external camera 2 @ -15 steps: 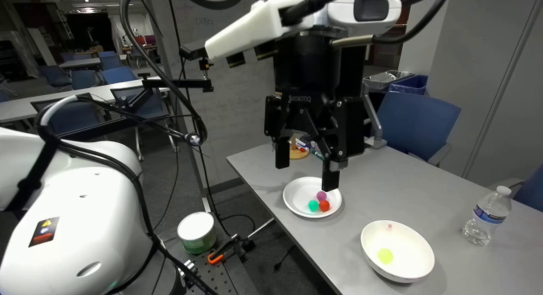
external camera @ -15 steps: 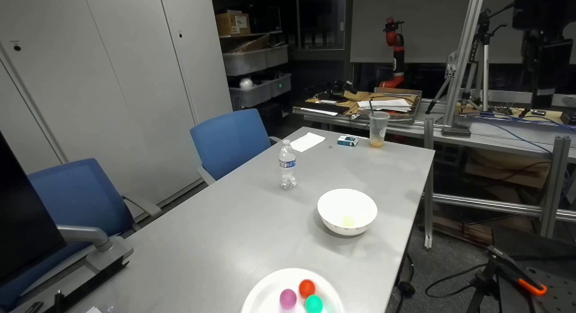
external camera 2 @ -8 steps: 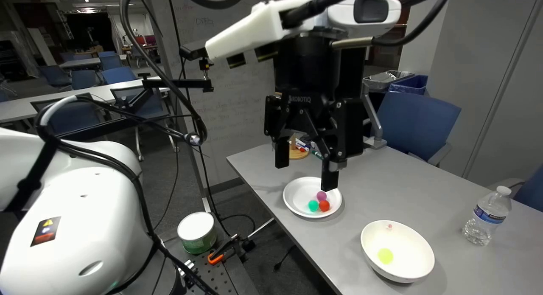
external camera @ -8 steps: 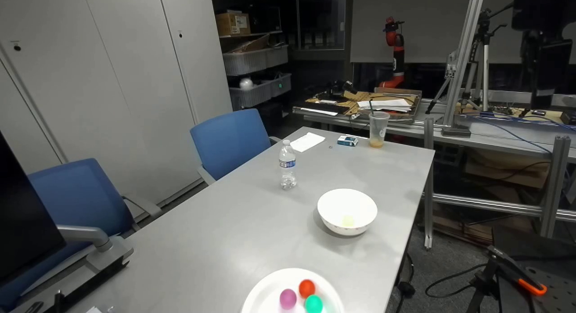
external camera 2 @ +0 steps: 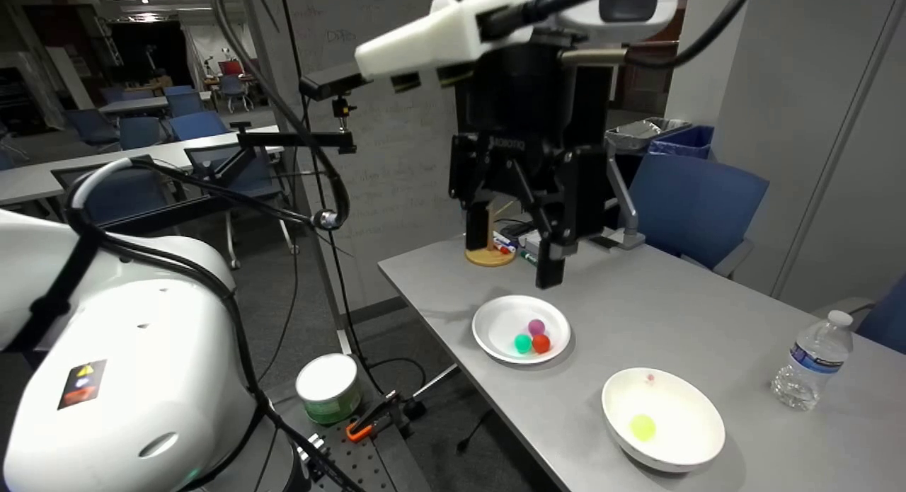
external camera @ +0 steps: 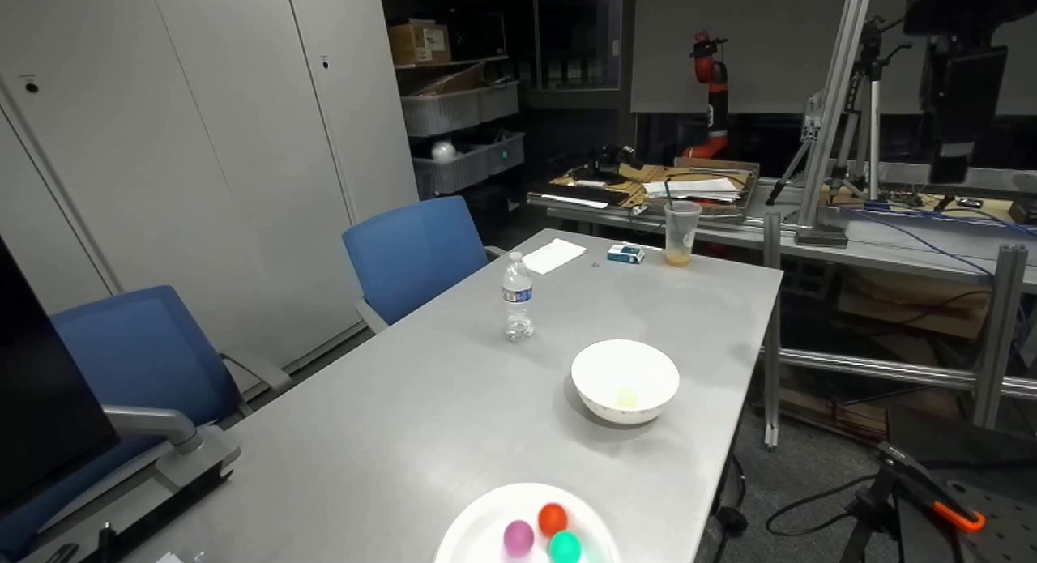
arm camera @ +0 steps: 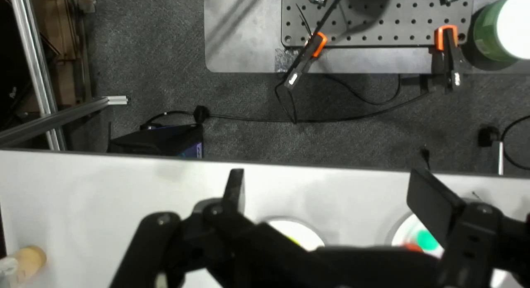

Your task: Take the yellow ball out of the bowl and put it on the plate

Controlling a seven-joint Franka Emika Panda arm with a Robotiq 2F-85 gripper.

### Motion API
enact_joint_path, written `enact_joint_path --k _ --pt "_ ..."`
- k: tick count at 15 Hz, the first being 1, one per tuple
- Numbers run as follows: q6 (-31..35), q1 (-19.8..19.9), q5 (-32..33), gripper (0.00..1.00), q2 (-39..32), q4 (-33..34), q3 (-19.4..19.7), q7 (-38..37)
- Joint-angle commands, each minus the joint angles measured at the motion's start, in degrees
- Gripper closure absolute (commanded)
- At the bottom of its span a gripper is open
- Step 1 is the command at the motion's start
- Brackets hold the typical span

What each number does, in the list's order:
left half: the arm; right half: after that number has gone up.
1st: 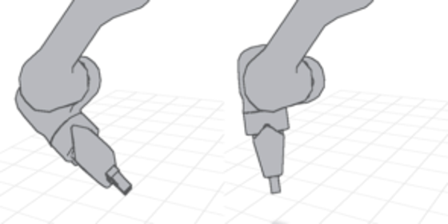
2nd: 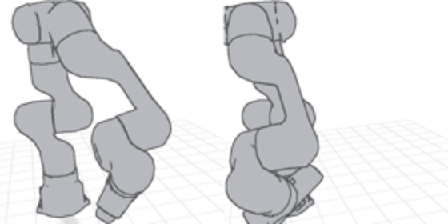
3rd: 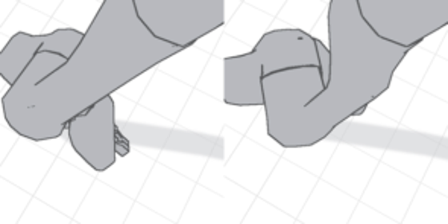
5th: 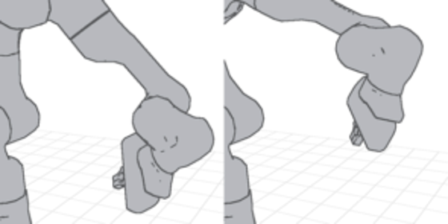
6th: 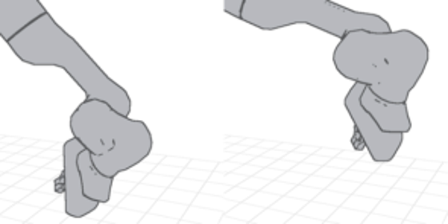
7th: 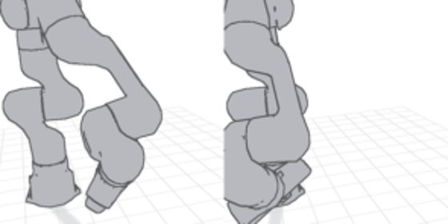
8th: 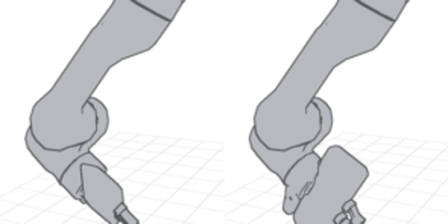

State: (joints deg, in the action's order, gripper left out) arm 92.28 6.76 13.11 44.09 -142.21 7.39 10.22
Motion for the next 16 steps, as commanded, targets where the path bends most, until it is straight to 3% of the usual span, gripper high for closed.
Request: enact_joint_path --k 1,4,11,16 --pt "-0.21 -1.29 -0.49 0.0 -1.86 2.71 0.1 -0.94" --pt "-0.2 -1.82 -1.21 0.0 -6.36 6.45 -0.52 -1.61" --pt "1.61 -2.5 -2.02 0.0 -9.2 8.19 -0.95 -2.09" --pt "13.64 -3.77 -4.5 0.0 -16.06 10.21 -1.9 -4.96"
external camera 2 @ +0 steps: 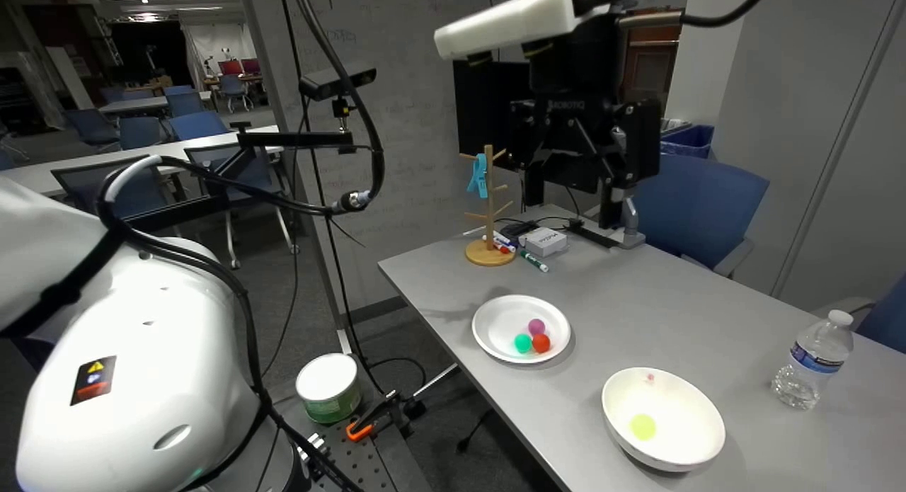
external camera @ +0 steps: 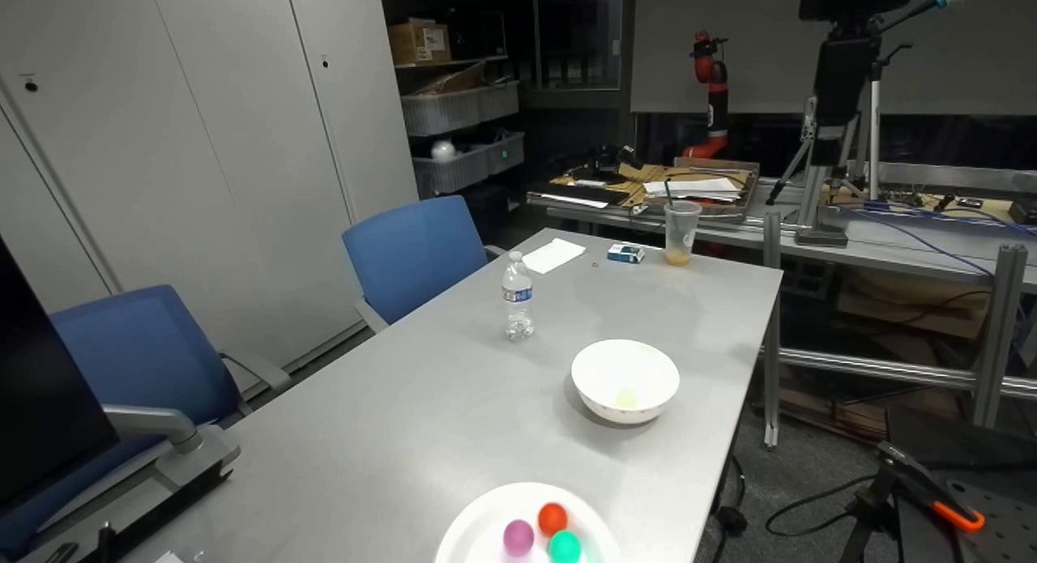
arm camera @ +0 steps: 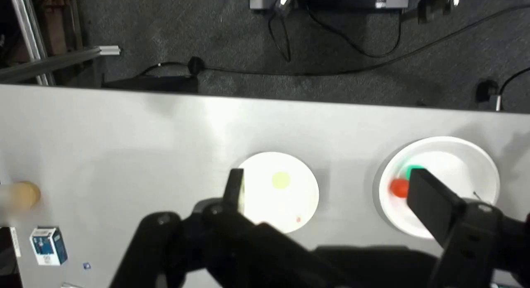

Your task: Take the yellow ball out of the bowl and put it on the plate

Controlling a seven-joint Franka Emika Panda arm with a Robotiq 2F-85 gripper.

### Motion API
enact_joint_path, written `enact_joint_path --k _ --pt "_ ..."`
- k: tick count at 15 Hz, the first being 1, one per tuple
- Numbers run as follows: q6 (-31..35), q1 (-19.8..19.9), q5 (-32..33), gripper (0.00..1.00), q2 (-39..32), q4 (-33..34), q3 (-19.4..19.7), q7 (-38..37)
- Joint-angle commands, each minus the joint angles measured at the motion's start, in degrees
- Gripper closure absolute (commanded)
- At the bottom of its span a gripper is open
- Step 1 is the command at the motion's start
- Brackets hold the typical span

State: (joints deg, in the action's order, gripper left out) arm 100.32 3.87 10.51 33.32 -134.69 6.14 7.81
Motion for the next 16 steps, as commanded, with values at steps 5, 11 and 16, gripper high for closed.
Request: enact_joint_path --k 5,11,16 --pt "16.59 -0.39 -2.99 0.0 -15.39 5.51 -1.66 -6.65" --pt "20.65 0.48 -3.68 0.0 -25.02 8.44 -1.1 -11.05" --pt "20.73 0.99 -5.66 0.0 -28.94 8.26 -0.56 -13.88"
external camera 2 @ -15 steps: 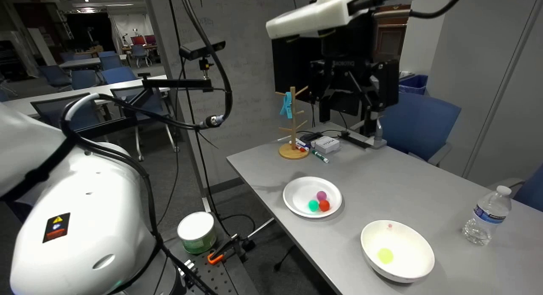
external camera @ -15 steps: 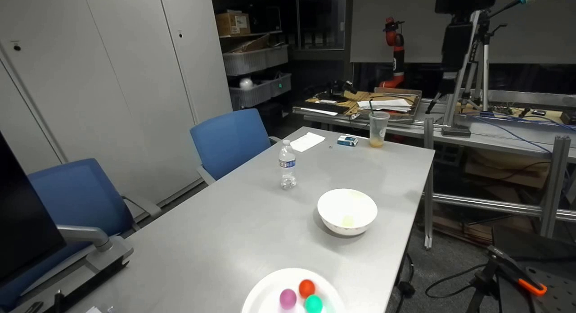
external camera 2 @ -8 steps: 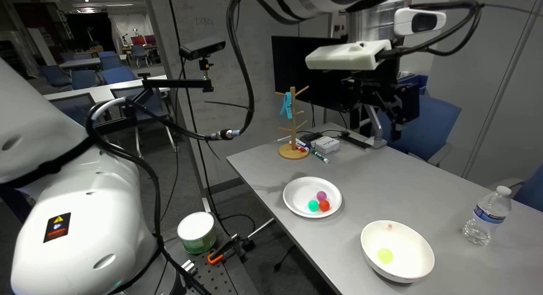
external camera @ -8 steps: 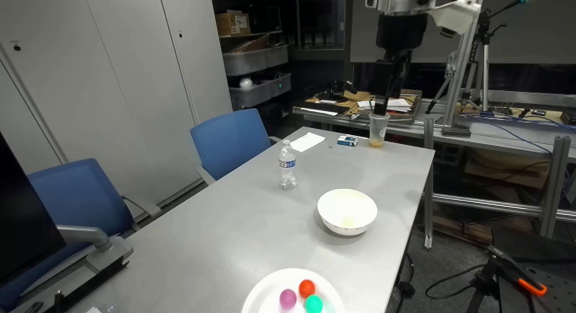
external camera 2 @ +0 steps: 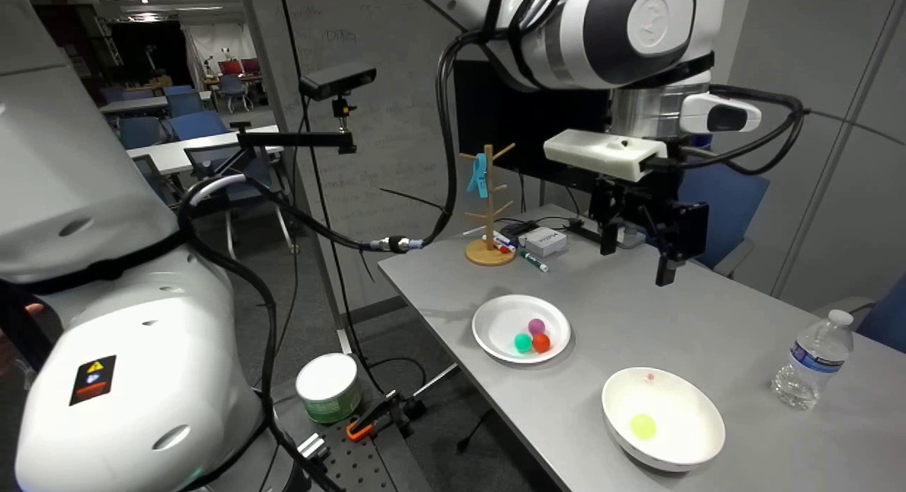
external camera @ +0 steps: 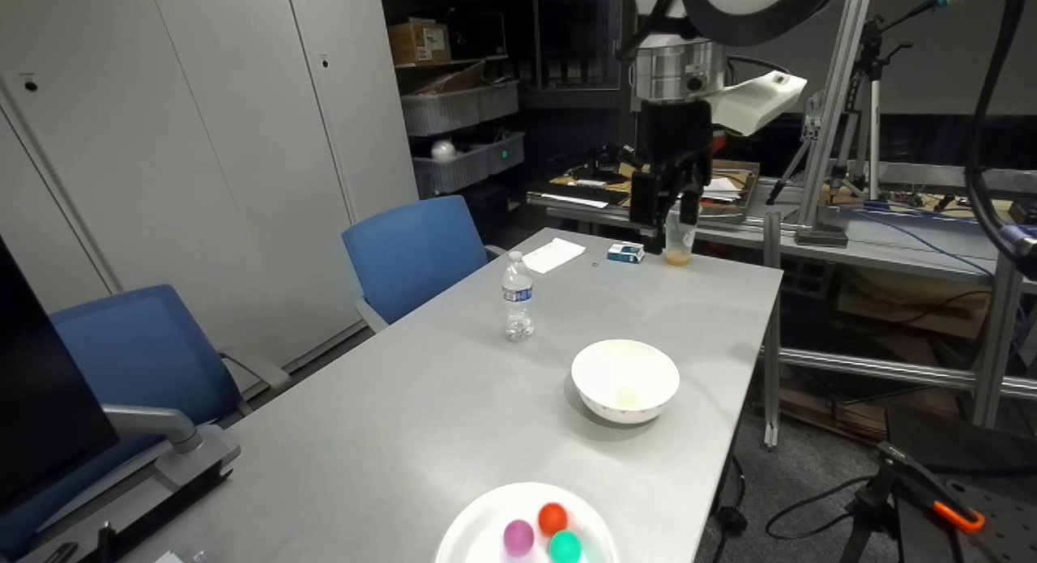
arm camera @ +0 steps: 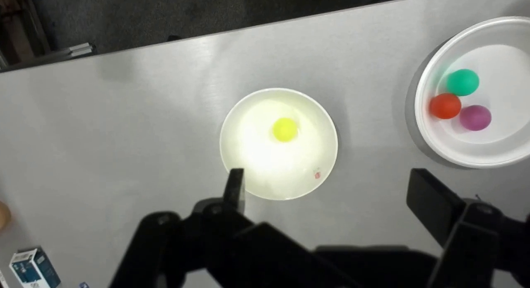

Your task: Take the yellow ball out of the bowl and put it on the plate

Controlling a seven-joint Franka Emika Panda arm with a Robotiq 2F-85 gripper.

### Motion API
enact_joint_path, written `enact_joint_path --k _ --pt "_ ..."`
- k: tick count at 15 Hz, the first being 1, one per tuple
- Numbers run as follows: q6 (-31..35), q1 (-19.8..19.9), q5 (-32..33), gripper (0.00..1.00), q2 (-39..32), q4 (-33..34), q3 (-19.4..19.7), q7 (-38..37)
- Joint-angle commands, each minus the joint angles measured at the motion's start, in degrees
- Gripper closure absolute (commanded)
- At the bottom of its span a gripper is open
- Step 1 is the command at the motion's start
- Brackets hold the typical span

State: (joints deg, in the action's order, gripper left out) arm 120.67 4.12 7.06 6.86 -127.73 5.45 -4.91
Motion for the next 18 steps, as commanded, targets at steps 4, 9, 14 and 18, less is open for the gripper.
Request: enact_joint_path --k 4,9,14,18 --pt "-0.14 0.77 -1.56 0.0 -2.32 0.12 -0.06 -1.24" --pt "-0.14 0.82 -1.89 0.0 -2.48 0.12 -0.02 -1.41" --pt "-0.14 0.82 -1.9 0.0 -2.48 0.13 -0.02 -1.43" --pt "-0.14 0.82 -1.9 0.0 -2.48 0.13 -0.02 -1.43"
